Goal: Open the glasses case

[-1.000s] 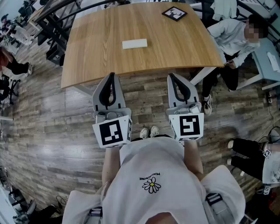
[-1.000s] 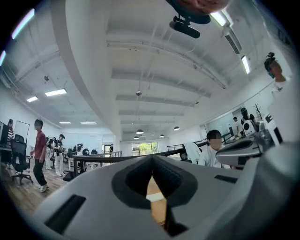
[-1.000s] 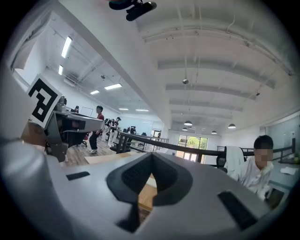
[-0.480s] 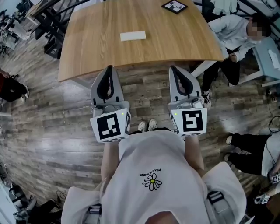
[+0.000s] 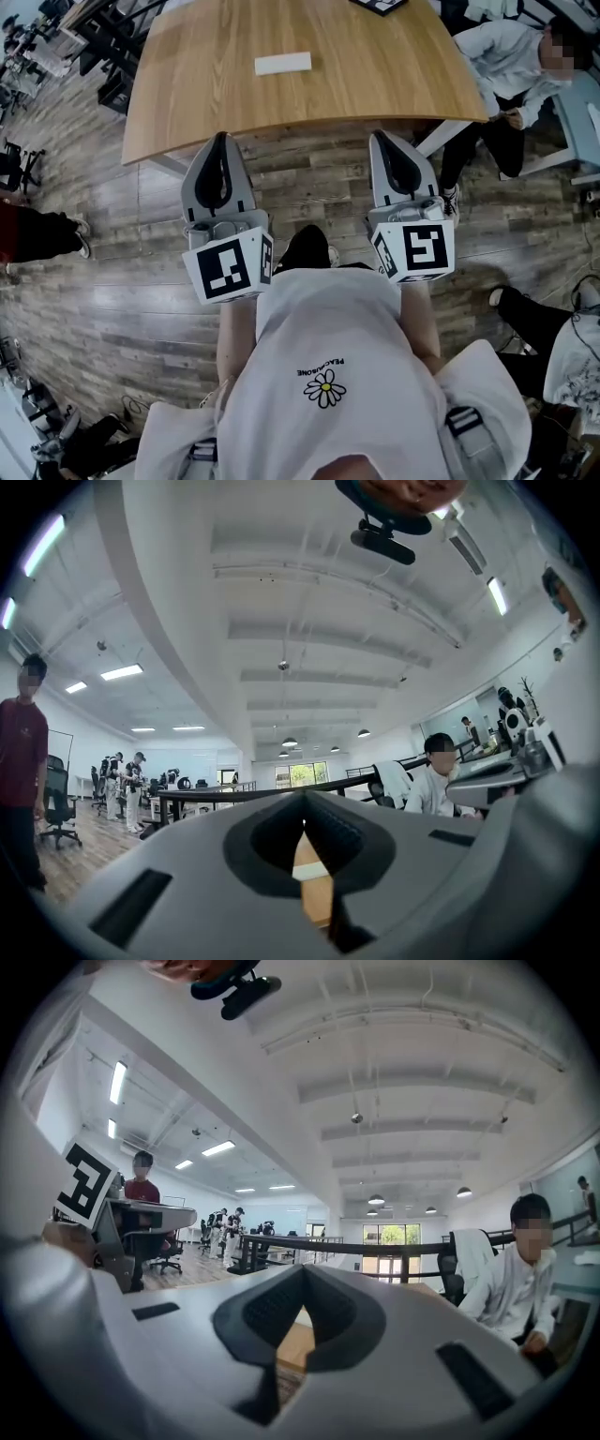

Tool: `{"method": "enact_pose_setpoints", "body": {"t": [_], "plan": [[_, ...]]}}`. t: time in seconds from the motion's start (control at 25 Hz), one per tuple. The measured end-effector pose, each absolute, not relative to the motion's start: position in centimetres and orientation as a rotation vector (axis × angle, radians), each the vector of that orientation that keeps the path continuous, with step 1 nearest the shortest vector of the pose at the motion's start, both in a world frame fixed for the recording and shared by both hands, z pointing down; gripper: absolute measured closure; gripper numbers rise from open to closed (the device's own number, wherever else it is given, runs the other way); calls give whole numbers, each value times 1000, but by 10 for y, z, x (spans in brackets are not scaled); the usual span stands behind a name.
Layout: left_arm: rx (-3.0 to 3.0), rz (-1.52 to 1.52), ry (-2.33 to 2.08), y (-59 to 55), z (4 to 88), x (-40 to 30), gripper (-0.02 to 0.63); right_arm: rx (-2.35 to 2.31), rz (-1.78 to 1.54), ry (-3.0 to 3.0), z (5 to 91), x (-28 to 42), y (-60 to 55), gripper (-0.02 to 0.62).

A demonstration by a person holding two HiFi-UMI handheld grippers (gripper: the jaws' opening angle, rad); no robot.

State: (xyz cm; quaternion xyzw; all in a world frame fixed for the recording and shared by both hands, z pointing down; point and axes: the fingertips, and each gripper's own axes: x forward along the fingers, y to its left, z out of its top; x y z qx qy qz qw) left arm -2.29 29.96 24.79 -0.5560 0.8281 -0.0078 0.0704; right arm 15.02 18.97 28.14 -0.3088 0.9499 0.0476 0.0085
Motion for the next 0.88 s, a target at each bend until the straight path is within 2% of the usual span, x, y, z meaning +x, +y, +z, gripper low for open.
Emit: {"method": "enact_pose_setpoints", "body": {"t": [0.44, 0.88], "plan": [[-1689, -15, 2441, 254, 254, -31, 591, -939, 156, 2974, 287, 148, 158, 589], [-1776, -14, 2438, 154, 274, -87, 591, -992, 149, 3034, 313, 93, 77, 589]]}}
